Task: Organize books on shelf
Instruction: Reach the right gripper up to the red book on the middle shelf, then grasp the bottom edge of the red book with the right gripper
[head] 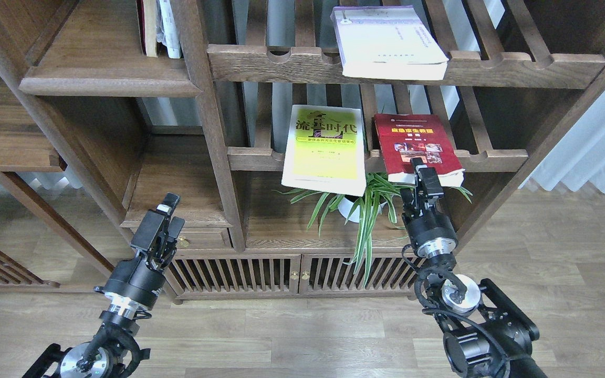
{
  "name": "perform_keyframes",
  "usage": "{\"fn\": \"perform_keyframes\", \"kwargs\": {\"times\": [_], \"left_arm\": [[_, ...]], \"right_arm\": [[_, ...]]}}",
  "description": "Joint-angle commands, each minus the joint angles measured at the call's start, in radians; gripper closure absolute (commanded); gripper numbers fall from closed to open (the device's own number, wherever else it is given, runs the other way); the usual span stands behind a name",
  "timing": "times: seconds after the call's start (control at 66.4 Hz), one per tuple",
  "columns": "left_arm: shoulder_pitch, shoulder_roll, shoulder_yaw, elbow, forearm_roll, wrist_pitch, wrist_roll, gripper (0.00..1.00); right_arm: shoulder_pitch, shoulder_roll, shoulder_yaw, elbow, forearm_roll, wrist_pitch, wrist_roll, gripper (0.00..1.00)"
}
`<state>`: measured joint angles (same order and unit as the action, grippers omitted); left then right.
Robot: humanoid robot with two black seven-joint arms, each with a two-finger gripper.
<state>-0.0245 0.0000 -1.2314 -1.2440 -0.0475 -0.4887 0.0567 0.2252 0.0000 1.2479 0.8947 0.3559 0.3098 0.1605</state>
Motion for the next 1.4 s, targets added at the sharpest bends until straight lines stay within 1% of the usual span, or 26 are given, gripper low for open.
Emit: {"fn": "perform_keyframes", "kwargs": {"times": [0.0, 0.09, 0.136, 0.166, 0.301, 0.392, 0.437, 0.873, 0.934, 0.979, 1.039, 1.16, 1.25, 1.34, 1.385], "left_arm": [[0.0, 0.0, 0.0, 0.0, 0.0, 0.0, 0.0, 0.0], [0.0, 0.0, 0.0, 0.0, 0.0, 0.0, 0.0, 0.0], [0.0, 0.0, 0.0, 0.0, 0.0, 0.0, 0.0, 0.0], [0.0, 0.0, -0.002, 0.0, 0.0, 0.0, 0.0, 0.0], [0.0, 0.0, -0.002, 0.0, 0.0, 0.0, 0.0, 0.0], [0.0, 0.0, -0.003, 0.0, 0.0, 0.0, 0.0, 0.0], [0.0, 0.0, -0.003, 0.0, 0.0, 0.0, 0.0, 0.0], [0.008, 0.0, -0.023, 0.0, -0.002, 0.0, 0.0, 0.0], [0.008, 0.0, -0.023, 0.0, -0.002, 0.0, 0.0, 0.0], [0.006, 0.0, -0.023, 0.0, -0.002, 0.0, 0.0, 0.0], [0.006, 0.0, -0.025, 0.0, -0.002, 0.0, 0.0, 0.0], [0.008, 0.0, -0.026, 0.0, -0.002, 0.0, 0.0, 0.0], [0.006, 0.0, -0.029, 0.0, -0.002, 0.0, 0.0, 0.0], [0.006, 0.0, -0.033, 0.0, -0.002, 0.0, 0.0, 0.0], [0.008, 0.0, -0.034, 0.0, -0.002, 0.0, 0.0, 0.0]], "right_arm": [[0.017, 0.0, 0.018, -0.002, 0.002, -0.024, 0.002, 0.02], [0.019, 0.0, 0.064, -0.002, 0.003, -0.043, 0.002, 0.09], [0.019, 0.0, 0.087, -0.002, 0.003, -0.044, 0.002, 0.14], [0.019, 0.0, 0.093, -0.002, 0.003, -0.044, 0.002, 0.16], [0.019, 0.0, 0.096, -0.017, 0.003, -0.055, 0.002, 0.33], [0.02, 0.0, 0.096, -0.026, 0.003, -0.075, 0.001, 0.39], [0.02, 0.0, 0.096, -0.026, 0.003, -0.084, 0.001, 0.41], [0.069, 0.0, 0.097, -0.031, 0.003, -0.12, 0.002, 0.42], [0.072, 0.0, 0.097, -0.033, 0.003, -0.121, 0.002, 0.47], [0.072, 0.0, 0.097, -0.033, 0.003, -0.12, 0.004, 0.54], [0.069, 0.0, 0.096, -0.033, 0.002, -0.12, 0.004, 0.59], [0.066, 0.0, 0.087, -0.039, 0.002, -0.118, 0.004, 0.64], [0.066, 0.0, 0.087, -0.039, 0.0, -0.109, 0.004, 0.77], [0.066, 0.0, 0.087, -0.037, 0.002, -0.103, 0.007, 0.84], [0.065, 0.0, 0.087, -0.036, 0.0, -0.086, 0.008, 0.89]]}}
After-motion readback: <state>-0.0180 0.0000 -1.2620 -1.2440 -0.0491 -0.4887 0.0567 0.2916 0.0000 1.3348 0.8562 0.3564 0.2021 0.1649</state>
